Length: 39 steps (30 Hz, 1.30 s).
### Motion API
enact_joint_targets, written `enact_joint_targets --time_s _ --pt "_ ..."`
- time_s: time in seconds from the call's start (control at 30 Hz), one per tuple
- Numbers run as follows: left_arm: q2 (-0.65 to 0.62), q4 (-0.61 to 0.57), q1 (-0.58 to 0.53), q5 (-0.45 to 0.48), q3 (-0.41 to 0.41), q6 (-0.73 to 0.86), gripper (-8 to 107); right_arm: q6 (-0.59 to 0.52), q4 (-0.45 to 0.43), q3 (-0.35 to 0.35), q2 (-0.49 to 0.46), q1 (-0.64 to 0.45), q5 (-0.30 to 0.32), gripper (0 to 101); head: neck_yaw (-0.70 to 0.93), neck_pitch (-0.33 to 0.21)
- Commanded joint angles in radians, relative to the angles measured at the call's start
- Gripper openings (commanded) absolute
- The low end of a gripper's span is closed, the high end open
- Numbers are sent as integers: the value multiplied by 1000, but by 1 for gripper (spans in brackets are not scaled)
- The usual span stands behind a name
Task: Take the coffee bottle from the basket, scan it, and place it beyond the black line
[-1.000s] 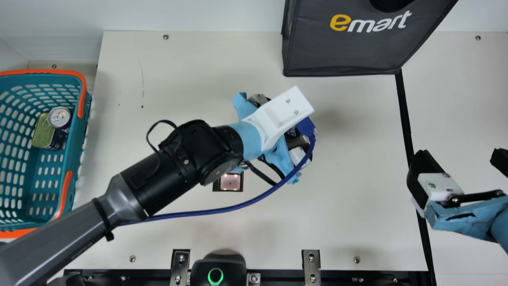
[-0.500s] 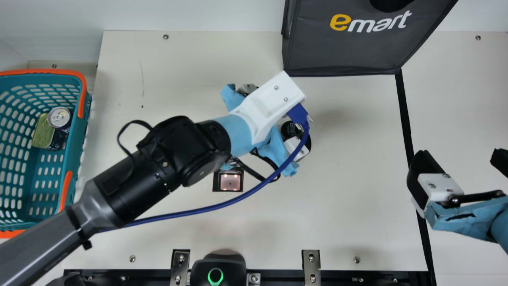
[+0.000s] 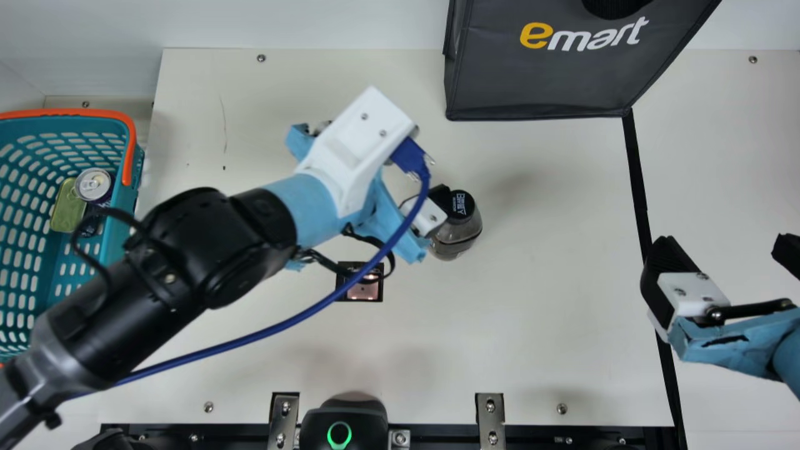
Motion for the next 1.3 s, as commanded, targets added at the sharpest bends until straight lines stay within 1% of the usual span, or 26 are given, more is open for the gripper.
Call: enact_joint_targets --time_s 0.0,0.23,0.63,1.03,1.27 --pt "-27 1 21 4 18 -1 90 0 0 0 0 0 0 91 2 -17" --pt "-119 -8 116 22 76 20 90 0 0 0 0 0 0 91 2 -17" --pt "-267 -57 320 62 154 111 90 0 0 0 0 0 0 91 2 -17" --pt "-387 -117 531 95 227 205 90 0 0 0 0 0 0 91 2 -17" --pt "-446 -148 630 103 270 247 90 0 0 0 0 0 0 91 2 -17"
